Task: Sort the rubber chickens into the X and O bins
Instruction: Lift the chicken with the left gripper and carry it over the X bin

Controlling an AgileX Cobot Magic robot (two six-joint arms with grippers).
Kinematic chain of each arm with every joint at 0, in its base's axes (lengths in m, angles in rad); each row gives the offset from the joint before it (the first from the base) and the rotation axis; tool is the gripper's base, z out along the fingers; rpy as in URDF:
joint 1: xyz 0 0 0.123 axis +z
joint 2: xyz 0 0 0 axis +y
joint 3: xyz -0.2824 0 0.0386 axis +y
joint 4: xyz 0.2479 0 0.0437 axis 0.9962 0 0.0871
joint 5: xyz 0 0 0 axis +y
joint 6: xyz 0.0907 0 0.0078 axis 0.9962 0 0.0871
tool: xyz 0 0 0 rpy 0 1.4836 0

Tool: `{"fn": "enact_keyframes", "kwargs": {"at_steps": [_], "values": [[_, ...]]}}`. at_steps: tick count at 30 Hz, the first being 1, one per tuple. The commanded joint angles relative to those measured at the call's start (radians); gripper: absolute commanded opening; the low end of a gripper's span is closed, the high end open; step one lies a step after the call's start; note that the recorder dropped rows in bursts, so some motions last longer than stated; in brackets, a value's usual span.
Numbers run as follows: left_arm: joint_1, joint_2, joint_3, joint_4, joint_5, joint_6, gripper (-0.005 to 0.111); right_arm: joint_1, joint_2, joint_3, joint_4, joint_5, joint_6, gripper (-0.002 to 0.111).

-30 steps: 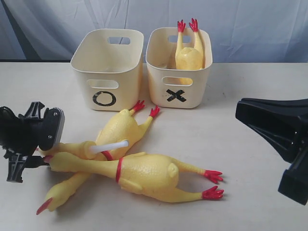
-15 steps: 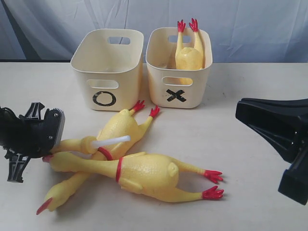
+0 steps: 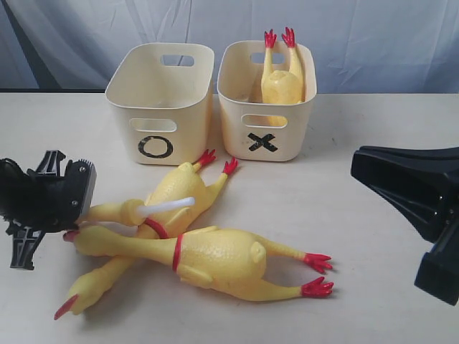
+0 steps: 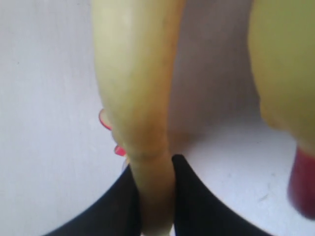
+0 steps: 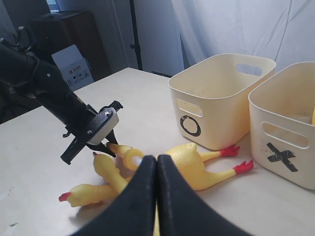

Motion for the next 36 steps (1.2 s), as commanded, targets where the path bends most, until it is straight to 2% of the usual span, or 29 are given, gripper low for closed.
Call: {"fn": "enact_keyframes", "kwargs": {"at_steps": [1, 14, 21, 28, 36], "values": [[-0.004, -0.033, -0.003, -0.009, 0.004, 0.031, 0.000, -0.005, -0.005, 0.004, 0.002, 0.007, -0.003, -0.001], [0.000, -0.123, -0.003, -0.005, -0.002, 0.022, 0.000, -0.005, -0.005, 0.004, 0.002, 0.004, -0.003, -0.001], [0.000, -0.181, -0.003, -0.027, -0.070, -0.113, 0.000, -0.005, -0.005, 0.004, 0.002, 0.004, -0.003, -0.001], [0.000, -0.263, -0.003, -0.250, -0.049, -0.191, 0.000, -0.005, -0.005, 0.004, 0.002, 0.002, -0.005, -0.001], [0.000, -0.378, -0.003, -0.522, 0.147, -0.208, 0.000, -0.005, -0.005, 0.004, -0.001, -0.027, -0.006, -0.001]]}}
